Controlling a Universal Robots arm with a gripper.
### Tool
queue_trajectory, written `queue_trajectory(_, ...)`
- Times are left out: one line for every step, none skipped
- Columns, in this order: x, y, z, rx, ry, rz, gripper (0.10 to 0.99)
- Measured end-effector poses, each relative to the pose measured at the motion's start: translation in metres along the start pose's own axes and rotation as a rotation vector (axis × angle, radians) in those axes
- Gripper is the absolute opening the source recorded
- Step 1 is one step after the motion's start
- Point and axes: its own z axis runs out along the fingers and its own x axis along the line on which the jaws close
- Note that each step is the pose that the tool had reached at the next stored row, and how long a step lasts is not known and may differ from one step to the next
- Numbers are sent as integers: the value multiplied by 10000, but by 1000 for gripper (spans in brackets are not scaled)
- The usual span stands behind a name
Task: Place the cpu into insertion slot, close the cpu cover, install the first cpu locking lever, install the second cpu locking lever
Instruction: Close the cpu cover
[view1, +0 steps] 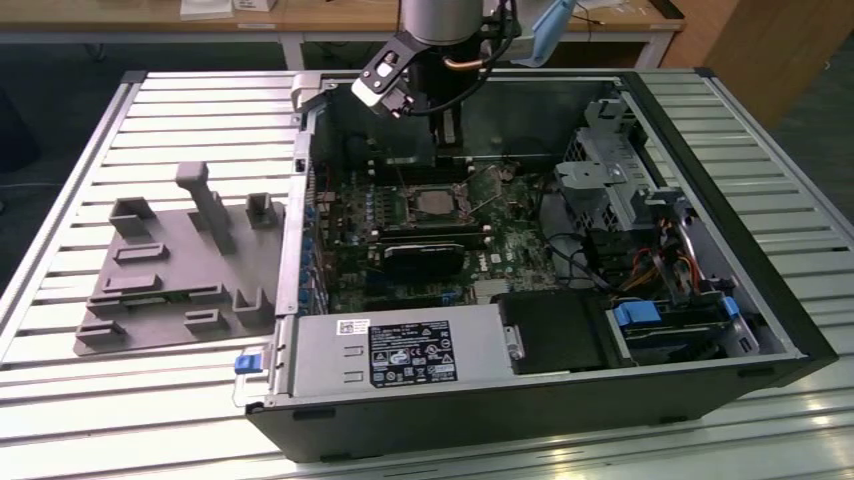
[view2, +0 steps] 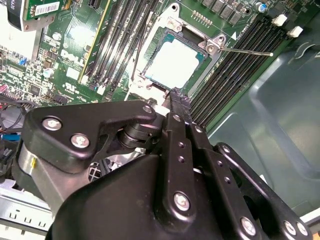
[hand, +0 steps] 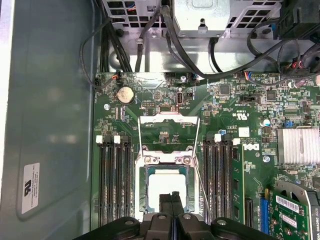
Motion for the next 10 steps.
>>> queue_trajectory(0, 0, 0, 1, 0, 0, 106)
queue_trajectory(0, 0, 0, 0, 0, 0, 106)
queue_trajectory(0, 0, -1, 0, 0, 0, 106)
queue_trajectory(0, 0, -1, 1, -1, 0, 106)
queue_trajectory(0, 4, -1, 2, -2, -2, 106)
queue_trajectory(0, 13, -1, 3, -2, -1, 106)
queue_trajectory(1, 28, 1, 3, -2, -1, 106)
queue_trajectory(1, 44, 3, 2, -1, -1, 106)
queue_trajectory(2, 62, 5, 2, 0, 1, 106)
queue_trajectory(2, 80, 7, 3, 0, 0, 106)
